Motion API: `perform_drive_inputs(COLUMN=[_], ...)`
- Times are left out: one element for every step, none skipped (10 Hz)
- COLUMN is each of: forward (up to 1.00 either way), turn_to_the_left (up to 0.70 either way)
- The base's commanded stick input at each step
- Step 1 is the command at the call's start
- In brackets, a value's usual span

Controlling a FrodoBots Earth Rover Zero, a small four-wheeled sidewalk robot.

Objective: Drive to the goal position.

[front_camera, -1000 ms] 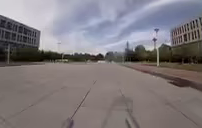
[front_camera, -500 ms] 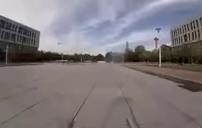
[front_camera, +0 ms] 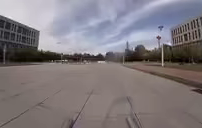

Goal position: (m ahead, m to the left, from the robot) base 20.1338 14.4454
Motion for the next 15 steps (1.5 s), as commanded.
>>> perform_drive_inputs(forward=[1.0, 1.0, 1.0, 1.0, 1.0, 1.0, 1.0, 1.0, 1.0, 1.0, 1.0, 1.0, 1.0, 1.0, 1.0], turn_to_the_left=[0.0, 0.0, 0.0, 0.0, 0.0, 0.0, 0.0, 0.0, 0.0, 0.0, 0.0, 0.0, 0.0, 0.0, 0.0])
